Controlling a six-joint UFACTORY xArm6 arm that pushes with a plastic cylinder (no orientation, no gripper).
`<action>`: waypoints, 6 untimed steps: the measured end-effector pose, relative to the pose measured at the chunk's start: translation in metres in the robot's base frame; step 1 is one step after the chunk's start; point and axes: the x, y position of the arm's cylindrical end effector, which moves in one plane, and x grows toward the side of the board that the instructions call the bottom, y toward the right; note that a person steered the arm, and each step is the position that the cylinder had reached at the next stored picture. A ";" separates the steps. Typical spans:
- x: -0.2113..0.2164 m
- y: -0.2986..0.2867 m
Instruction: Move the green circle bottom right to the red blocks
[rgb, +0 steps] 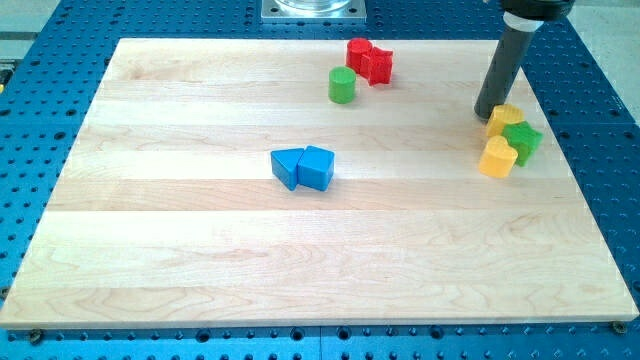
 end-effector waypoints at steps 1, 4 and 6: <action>0.000 0.001; 0.029 -0.103; 0.018 -0.215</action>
